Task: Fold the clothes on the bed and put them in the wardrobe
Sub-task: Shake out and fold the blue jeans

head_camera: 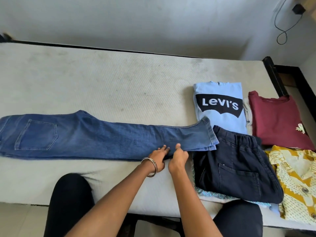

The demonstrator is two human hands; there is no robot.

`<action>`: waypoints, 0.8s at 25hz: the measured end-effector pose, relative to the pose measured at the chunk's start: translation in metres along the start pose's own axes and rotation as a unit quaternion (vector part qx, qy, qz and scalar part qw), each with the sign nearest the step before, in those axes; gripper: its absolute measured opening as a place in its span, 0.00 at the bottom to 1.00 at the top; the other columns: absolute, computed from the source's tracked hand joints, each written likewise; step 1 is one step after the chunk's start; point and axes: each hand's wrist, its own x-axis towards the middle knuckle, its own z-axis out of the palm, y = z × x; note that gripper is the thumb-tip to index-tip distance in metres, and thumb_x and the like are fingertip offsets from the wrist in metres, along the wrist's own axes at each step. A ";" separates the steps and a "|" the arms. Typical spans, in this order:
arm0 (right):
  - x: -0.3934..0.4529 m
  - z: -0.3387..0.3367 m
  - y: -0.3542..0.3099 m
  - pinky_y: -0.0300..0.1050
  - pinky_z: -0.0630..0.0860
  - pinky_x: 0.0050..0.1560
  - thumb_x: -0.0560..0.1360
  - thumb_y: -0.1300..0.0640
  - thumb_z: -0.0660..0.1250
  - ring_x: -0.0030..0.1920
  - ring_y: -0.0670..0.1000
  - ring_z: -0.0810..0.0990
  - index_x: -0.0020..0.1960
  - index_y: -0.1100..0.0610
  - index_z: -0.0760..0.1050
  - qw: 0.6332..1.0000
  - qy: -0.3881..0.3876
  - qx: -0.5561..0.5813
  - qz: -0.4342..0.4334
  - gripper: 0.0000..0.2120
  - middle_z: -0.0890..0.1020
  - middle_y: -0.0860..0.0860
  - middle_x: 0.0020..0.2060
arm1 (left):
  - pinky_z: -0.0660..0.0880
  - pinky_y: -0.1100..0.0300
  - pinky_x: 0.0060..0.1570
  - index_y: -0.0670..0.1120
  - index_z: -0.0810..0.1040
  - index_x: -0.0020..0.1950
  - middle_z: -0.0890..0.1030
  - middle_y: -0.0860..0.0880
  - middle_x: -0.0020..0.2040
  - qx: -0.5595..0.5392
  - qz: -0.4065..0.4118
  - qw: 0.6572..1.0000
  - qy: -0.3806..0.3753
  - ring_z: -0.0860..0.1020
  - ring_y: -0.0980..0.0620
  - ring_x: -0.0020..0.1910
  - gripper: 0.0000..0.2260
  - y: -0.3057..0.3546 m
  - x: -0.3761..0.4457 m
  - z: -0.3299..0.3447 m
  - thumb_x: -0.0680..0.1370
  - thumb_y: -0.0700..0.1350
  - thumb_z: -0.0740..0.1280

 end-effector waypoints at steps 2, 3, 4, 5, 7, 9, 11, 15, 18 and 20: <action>-0.011 0.012 -0.010 0.46 0.75 0.55 0.82 0.57 0.61 0.53 0.52 0.78 0.58 0.60 0.71 0.999 -0.005 -0.005 -0.043 0.07 0.79 0.58 0.60 | 0.68 0.58 0.68 0.43 0.71 0.71 0.73 0.45 0.69 -0.146 0.020 0.982 0.118 0.72 0.48 0.68 0.26 -0.014 -0.016 -0.015 0.74 0.28 0.59; -0.022 0.020 -0.016 0.44 0.74 0.54 0.83 0.56 0.60 0.53 0.50 0.78 0.59 0.58 0.72 0.996 -0.021 -0.011 -0.081 0.08 0.79 0.56 0.59 | 0.74 0.59 0.62 0.41 0.76 0.65 0.80 0.43 0.61 -0.250 -0.010 0.950 0.188 0.79 0.50 0.59 0.23 -0.026 -0.027 -0.029 0.74 0.26 0.58; -0.036 0.030 -0.020 0.41 0.74 0.55 0.83 0.54 0.60 0.53 0.48 0.78 0.61 0.57 0.73 0.991 -0.040 -0.024 -0.122 0.10 0.80 0.52 0.58 | 0.79 0.60 0.52 0.38 0.79 0.61 0.83 0.43 0.52 -0.352 -0.044 0.901 0.249 0.83 0.53 0.48 0.20 -0.041 -0.038 -0.045 0.75 0.26 0.58; -0.052 0.042 -0.022 0.39 0.74 0.56 0.83 0.54 0.61 0.54 0.46 0.78 0.61 0.55 0.74 0.983 -0.061 -0.046 -0.167 0.10 0.80 0.48 0.56 | 0.80 0.62 0.43 0.37 0.79 0.59 0.84 0.44 0.47 -0.436 -0.075 0.847 0.293 0.83 0.56 0.39 0.16 -0.059 -0.050 -0.063 0.77 0.27 0.58; -0.091 0.080 -0.008 0.34 0.73 0.57 0.82 0.53 0.62 0.53 0.41 0.78 0.59 0.53 0.75 0.948 -0.129 -0.108 -0.271 0.08 0.80 0.42 0.52 | 0.77 0.64 0.33 0.38 0.79 0.57 0.84 0.45 0.43 -0.532 -0.126 0.754 0.363 0.81 0.56 0.32 0.10 -0.112 -0.078 -0.101 0.81 0.35 0.59; -0.120 0.114 0.015 0.37 0.75 0.55 0.81 0.51 0.62 0.49 0.46 0.79 0.55 0.59 0.78 0.870 -0.166 -0.204 -0.416 0.13 0.82 0.47 0.47 | 0.76 0.60 0.35 0.44 0.79 0.55 0.84 0.46 0.44 -0.610 -0.152 0.679 0.379 0.82 0.53 0.34 0.11 -0.157 -0.098 -0.131 0.83 0.46 0.59; -0.149 0.167 0.065 0.54 0.78 0.53 0.78 0.47 0.62 0.48 0.62 0.81 0.49 0.64 0.80 0.712 -0.183 -0.364 -0.572 0.20 0.84 0.59 0.43 | 0.76 0.54 0.43 0.47 0.78 0.55 0.83 0.46 0.49 -0.690 -0.167 0.585 0.393 0.83 0.49 0.42 0.18 -0.215 -0.131 -0.153 0.82 0.57 0.54; -0.180 0.256 0.162 0.71 0.47 0.71 0.79 0.42 0.62 0.77 0.68 0.49 0.78 0.52 0.58 0.297 -0.445 -0.708 -0.462 0.32 0.57 0.59 0.78 | 0.72 0.44 0.60 0.49 0.73 0.66 0.78 0.44 0.57 -0.791 -0.155 0.420 0.417 0.79 0.42 0.52 0.33 -0.319 -0.190 -0.154 0.77 0.70 0.46; -0.170 0.261 0.198 0.70 0.44 0.72 0.81 0.43 0.57 0.78 0.63 0.39 0.79 0.46 0.52 0.270 -0.504 -0.727 -0.380 0.30 0.46 0.53 0.80 | 0.73 0.44 0.60 0.50 0.69 0.68 0.74 0.43 0.62 -0.776 -0.231 0.444 0.383 0.77 0.42 0.55 0.28 -0.348 -0.204 -0.132 0.77 0.68 0.56; -0.150 0.231 0.203 0.66 0.53 0.70 0.81 0.46 0.59 0.79 0.58 0.48 0.76 0.48 0.62 0.405 -0.424 -0.681 -0.439 0.24 0.56 0.53 0.78 | 0.77 0.49 0.50 0.50 0.69 0.66 0.76 0.42 0.64 -0.741 -0.280 0.449 0.413 0.79 0.45 0.50 0.20 -0.357 -0.193 -0.121 0.77 0.55 0.68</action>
